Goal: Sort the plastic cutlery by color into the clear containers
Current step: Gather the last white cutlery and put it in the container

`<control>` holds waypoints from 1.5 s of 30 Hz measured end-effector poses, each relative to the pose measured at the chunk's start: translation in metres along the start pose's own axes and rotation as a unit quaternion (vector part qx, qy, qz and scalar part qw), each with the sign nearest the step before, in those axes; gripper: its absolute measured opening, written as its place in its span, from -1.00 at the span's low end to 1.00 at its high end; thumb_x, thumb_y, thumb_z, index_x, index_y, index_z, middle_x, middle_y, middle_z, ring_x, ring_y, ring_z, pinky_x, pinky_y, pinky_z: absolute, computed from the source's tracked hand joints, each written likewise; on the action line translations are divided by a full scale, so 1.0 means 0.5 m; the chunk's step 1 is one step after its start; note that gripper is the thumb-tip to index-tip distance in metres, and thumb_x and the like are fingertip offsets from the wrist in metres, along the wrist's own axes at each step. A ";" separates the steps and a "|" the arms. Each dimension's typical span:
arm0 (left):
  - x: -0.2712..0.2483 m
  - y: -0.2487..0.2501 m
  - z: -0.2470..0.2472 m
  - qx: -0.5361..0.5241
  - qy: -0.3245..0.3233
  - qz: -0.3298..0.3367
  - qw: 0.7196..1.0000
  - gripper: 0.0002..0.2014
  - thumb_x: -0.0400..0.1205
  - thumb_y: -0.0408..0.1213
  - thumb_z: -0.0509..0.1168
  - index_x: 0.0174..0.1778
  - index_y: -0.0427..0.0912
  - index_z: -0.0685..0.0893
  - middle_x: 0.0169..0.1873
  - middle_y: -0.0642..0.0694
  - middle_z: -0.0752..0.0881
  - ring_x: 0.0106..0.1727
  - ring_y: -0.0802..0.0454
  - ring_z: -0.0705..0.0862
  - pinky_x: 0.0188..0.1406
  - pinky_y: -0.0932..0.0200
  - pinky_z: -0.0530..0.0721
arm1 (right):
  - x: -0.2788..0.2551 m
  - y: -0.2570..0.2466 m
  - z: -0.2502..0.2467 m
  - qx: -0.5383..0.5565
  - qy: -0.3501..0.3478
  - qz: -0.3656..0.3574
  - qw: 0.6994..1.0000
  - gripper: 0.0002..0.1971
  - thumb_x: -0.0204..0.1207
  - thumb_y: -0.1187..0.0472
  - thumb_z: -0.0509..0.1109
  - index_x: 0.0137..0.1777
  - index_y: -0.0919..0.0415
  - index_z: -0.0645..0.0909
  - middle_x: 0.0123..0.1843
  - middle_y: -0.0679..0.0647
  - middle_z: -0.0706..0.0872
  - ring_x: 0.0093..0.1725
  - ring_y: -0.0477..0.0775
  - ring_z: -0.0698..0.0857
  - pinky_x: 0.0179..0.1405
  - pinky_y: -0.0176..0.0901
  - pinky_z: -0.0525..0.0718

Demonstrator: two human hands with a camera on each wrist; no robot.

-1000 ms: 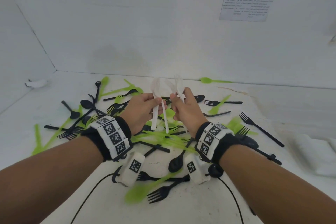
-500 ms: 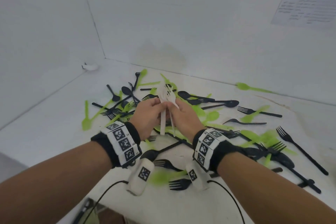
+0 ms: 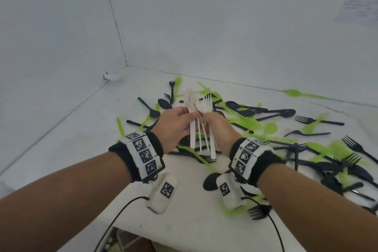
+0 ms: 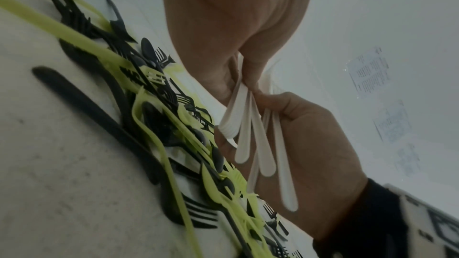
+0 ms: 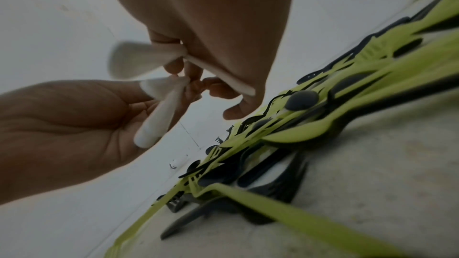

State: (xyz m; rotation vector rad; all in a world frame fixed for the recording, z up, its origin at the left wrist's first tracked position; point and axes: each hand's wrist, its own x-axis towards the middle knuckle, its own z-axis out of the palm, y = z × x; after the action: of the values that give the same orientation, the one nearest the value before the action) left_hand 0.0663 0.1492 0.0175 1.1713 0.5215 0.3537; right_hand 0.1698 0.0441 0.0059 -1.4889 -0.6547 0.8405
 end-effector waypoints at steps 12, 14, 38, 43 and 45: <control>0.032 0.065 -0.136 0.052 -0.015 -0.012 0.998 -0.76 0.76 -0.45 0.31 0.31 -0.48 0.62 0.18 -0.37 0.80 0.17 -0.18 0.84 0.06 0.07 0.84 | 0.020 -0.006 0.037 0.056 0.239 0.054 0.968 -0.88 0.70 0.16 0.06 0.18 -0.02 0.27 -0.20 0.02 0.38 -0.46 -0.07 0.30 -0.54 -0.20 0.32; 0.031 0.061 -0.142 0.067 -0.016 -0.018 0.997 -0.75 0.76 -0.44 0.31 0.33 -0.48 0.63 0.13 -0.35 0.82 0.16 -0.19 0.84 0.07 0.06 0.84 | 0.018 -0.007 0.032 0.009 0.237 0.035 0.971 -0.89 0.72 0.19 0.06 0.14 0.00 0.36 -0.19 0.03 0.39 -0.41 -0.05 0.33 -0.51 -0.17 0.37; 0.058 0.014 -0.020 0.069 -0.073 -0.034 0.994 -0.81 0.76 -0.43 0.32 0.26 -0.42 0.68 0.10 -0.31 0.84 0.15 -0.15 0.85 0.19 0.00 0.81 | -0.011 -0.014 -0.044 0.040 0.192 0.034 0.980 -0.61 0.75 -0.19 0.18 0.39 0.02 0.56 -0.06 -0.20 0.48 -0.31 -0.21 0.36 -0.25 -0.27 0.38; 0.050 0.005 0.028 0.044 -0.090 -0.033 0.994 -0.78 0.75 -0.44 0.34 0.26 -0.46 0.71 0.10 -0.38 0.83 0.07 -0.22 0.86 0.04 -0.02 0.85 | -0.020 -0.006 -0.004 0.083 0.133 0.023 0.987 -0.54 0.80 -0.09 0.05 0.18 0.07 0.77 -0.13 -0.13 0.83 -0.27 -0.17 0.77 -0.18 -0.24 0.65; 0.046 0.007 0.036 0.039 -0.085 -0.027 0.995 -0.79 0.75 -0.42 0.35 0.25 -0.45 0.71 0.09 -0.36 0.83 0.01 -0.17 0.87 -0.10 0.08 0.84 | -0.031 -0.008 0.002 0.116 0.129 0.006 0.985 -0.55 0.80 -0.06 0.02 0.24 0.00 0.76 -0.07 -0.06 0.85 -0.24 -0.20 0.80 -0.24 -0.33 0.71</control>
State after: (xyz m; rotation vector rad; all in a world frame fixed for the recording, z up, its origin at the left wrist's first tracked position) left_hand 0.0953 0.1486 0.0216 1.2478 0.4209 0.1873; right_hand 0.1603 0.0324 0.0117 -1.3596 -0.3432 0.6921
